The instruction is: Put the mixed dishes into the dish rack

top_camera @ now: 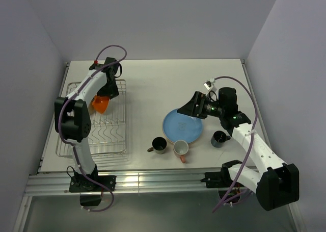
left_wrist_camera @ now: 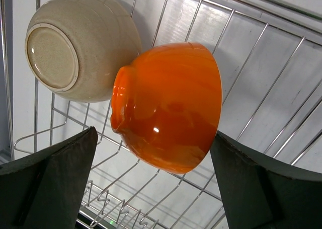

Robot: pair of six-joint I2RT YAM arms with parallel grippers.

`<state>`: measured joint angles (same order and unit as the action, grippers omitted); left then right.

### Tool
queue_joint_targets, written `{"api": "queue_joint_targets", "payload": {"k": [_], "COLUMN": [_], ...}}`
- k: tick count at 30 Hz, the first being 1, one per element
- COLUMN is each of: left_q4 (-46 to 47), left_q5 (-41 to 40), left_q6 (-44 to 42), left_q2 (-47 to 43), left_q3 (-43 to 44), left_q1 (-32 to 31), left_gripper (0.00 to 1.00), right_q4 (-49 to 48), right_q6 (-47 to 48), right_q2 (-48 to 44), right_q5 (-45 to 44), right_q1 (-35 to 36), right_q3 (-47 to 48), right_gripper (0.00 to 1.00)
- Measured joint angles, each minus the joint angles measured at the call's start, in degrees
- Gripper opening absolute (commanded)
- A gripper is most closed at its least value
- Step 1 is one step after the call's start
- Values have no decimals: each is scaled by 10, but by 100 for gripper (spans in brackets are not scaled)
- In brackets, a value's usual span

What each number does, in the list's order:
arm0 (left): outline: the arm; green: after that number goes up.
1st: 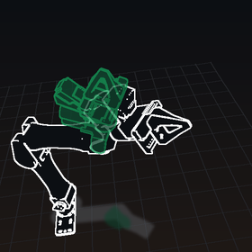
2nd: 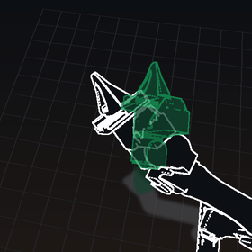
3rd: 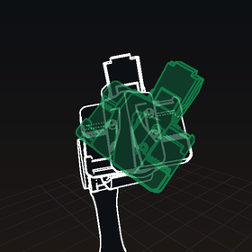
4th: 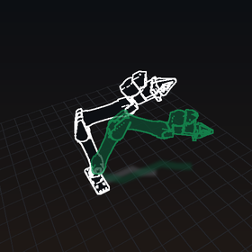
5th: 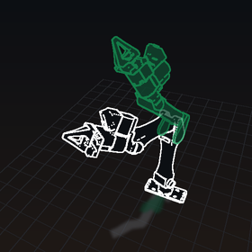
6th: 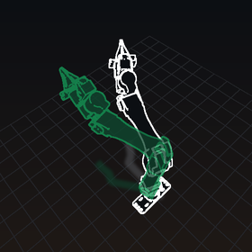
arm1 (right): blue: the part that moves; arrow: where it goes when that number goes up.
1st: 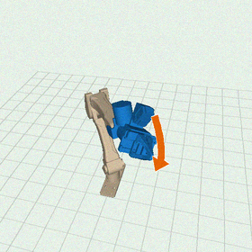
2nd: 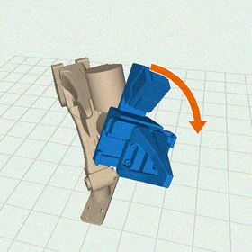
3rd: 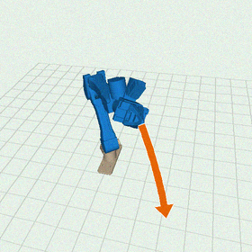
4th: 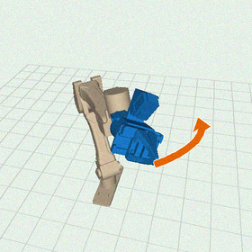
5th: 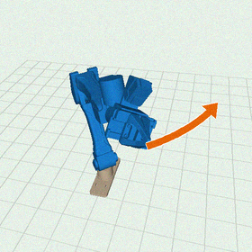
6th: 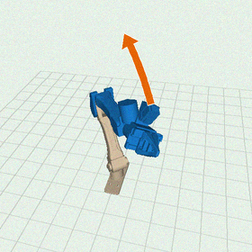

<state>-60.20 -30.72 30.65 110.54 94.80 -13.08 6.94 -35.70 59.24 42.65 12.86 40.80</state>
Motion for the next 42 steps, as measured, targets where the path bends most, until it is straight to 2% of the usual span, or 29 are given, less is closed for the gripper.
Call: {"api": "queue_joint_targets", "payload": {"k": [6, 17, 22, 25, 29, 33, 37, 42], "left_q4": [5, 16, 25, 30, 69, 105, 144, 172], "left_q5": [5, 33, 59, 87, 157, 211, 248, 288], "left_q6": [0, 3, 9, 18, 33, 59, 94, 135], "left_q2": [-7, -89, -149, -207, -330, -438, -506, -542], "left_q3": [4, -5, -34, -50, -90, -137, -214, -310], "left_q1": [0, -27, -39, -39, -43, -79, -112, -124], "left_gripper": [99, 99, 99, 98, 97, 96, 95, 95], "right_q4": [20, 45, 67, 102, 148, 177, 214, 231], "right_q6": [7, 9, 19, 40, 54, 54, 62, 74], "right_q2": [-16, -51, -63, -69, -92, -117, -81, 6], "right_q5": [-10, -30, -63, -115, -214, -294, -346, -379], "right_q1": [0, 0, 10, 46, 123, 195, 257, 313], "right_q3": [0, 0, 1, 2, 3, 6, 44, 88], "right_gripper": [95, 95, 100, 100, 100, 100, 88, 75]}}
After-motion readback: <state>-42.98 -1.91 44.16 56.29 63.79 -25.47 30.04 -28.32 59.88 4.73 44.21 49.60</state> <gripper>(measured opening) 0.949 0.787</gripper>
